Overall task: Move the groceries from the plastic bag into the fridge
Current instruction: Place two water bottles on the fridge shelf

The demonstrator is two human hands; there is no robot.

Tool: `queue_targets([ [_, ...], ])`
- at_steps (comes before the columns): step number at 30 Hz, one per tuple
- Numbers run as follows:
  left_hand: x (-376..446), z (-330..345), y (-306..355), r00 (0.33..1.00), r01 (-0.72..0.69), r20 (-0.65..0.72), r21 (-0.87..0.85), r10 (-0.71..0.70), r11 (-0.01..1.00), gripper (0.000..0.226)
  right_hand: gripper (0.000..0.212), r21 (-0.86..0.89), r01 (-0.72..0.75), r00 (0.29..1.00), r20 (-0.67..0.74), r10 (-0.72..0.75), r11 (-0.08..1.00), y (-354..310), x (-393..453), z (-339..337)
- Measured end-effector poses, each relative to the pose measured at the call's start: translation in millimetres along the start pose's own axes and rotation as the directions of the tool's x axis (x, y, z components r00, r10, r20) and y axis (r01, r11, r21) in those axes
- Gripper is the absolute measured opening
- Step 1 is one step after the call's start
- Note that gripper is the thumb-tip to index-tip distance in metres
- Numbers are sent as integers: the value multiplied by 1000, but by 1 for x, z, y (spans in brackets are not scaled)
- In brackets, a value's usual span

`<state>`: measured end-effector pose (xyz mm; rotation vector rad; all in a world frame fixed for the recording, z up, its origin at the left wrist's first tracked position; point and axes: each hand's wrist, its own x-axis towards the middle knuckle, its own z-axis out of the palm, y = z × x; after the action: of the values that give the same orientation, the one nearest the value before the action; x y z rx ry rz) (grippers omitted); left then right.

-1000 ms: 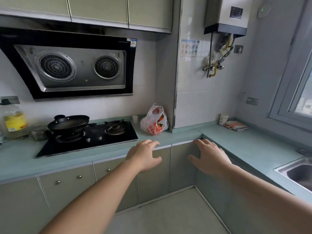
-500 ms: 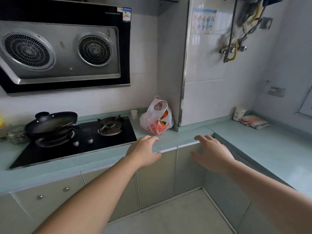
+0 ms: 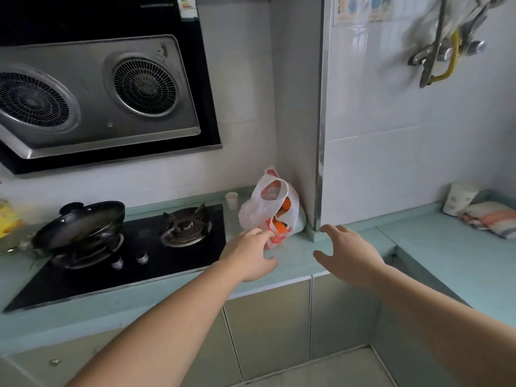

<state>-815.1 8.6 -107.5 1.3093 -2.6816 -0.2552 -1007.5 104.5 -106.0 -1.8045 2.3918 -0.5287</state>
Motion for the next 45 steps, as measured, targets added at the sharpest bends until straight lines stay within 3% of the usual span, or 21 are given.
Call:
queue_targets([
  [6,85,23,-27,1000,11,2,-87,-11,996,42,43,-35,17,999,33,-16,999,14,88,17],
  [9,138,37,-41,1000,-4,24,-135,8,991,47,38,-65,17,999,45,-14,998,19,136,29],
  [14,225,51,-57,993,-88,66,-150,99,985,58,33,-76,-14,998,55,18,997,23,215,39],
  [20,294,73,-51,964,-243,95,-71,249,967,44,38,15,-7,998,64,6,1000,27,291,56],
  [22,317,80,-43,992,-77,85,-204,96,976,40,38,48,15,999,46,-17,999,30,317,62],
  [23,325,82,-39,991,-58,103,-203,80,977,38,37,61,30,998,44,-33,998,33,329,65],
  [26,345,84,-41,985,-91,152,35,85,995,37,31,107,67,996,56,-73,992,44,365,74],
  [28,357,86,-46,992,-82,97,22,79,996,37,34,136,107,993,38,-113,985,48,386,80],
  [31,372,81,-66,996,76,-33,-182,-83,980,50,38,205,104,991,63,-119,973,41,409,90],
  [33,380,88,-86,985,133,-85,-160,-148,978,40,35,257,110,987,85,-136,960,31,420,99],
  [37,387,86,-128,973,224,-55,-33,-226,974,21,25,310,149,975,111,-191,939,11,440,112],
  [41,391,83,-164,964,261,12,155,-266,953,37,25,226,105,950,264,-165,969,-5,461,134],
  [45,394,84,-193,949,274,83,273,-306,922,41,24,126,66,946,307,-102,990,-2,475,162],
])
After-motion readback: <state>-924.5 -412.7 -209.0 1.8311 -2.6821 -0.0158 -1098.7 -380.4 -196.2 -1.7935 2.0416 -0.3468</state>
